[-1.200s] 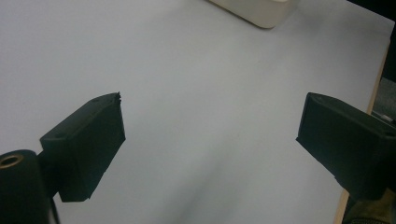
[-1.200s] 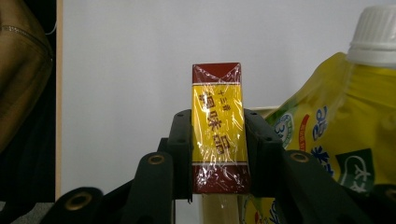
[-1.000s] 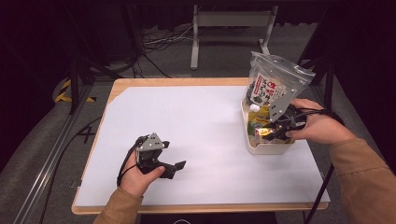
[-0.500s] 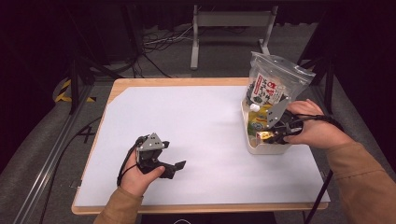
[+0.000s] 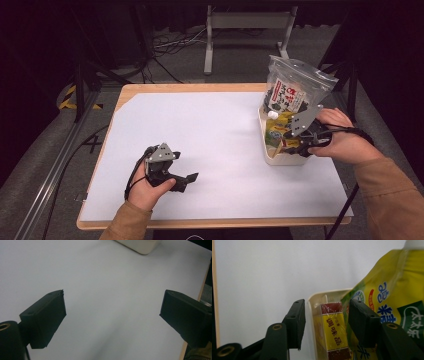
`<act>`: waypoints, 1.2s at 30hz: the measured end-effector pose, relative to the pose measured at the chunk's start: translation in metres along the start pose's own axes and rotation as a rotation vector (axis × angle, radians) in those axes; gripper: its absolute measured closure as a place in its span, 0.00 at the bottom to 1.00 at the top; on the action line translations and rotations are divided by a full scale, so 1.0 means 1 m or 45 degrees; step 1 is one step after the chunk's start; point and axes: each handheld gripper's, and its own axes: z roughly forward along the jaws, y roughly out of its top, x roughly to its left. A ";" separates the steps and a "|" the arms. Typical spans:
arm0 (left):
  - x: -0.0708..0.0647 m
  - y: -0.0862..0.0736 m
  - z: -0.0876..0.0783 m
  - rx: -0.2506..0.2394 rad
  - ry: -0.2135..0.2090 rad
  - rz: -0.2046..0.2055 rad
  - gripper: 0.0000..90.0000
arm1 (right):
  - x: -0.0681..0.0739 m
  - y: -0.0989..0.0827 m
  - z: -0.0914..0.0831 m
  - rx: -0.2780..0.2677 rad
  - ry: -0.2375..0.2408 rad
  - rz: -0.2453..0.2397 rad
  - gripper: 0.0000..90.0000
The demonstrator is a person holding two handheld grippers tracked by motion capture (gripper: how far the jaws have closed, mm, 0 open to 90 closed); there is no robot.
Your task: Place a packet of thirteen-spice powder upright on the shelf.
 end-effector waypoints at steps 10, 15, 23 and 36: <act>0.003 -0.021 -0.024 -0.006 0.065 0.008 0.07 | 0.030 -0.011 -0.022 -0.287 -0.132 0.148 0.47; 0.006 -0.032 -0.038 -0.038 0.095 0.013 0.06 | 0.045 -0.025 -0.021 -0.346 -0.171 0.248 0.47; 0.012 -0.047 -0.051 -0.088 0.119 0.014 0.06 | 0.068 -0.054 -0.014 -0.426 -0.226 0.433 0.47; 0.028 -0.075 -0.058 -0.150 0.160 -0.036 0.05 | 0.097 -0.106 0.015 -0.494 -0.302 0.681 0.46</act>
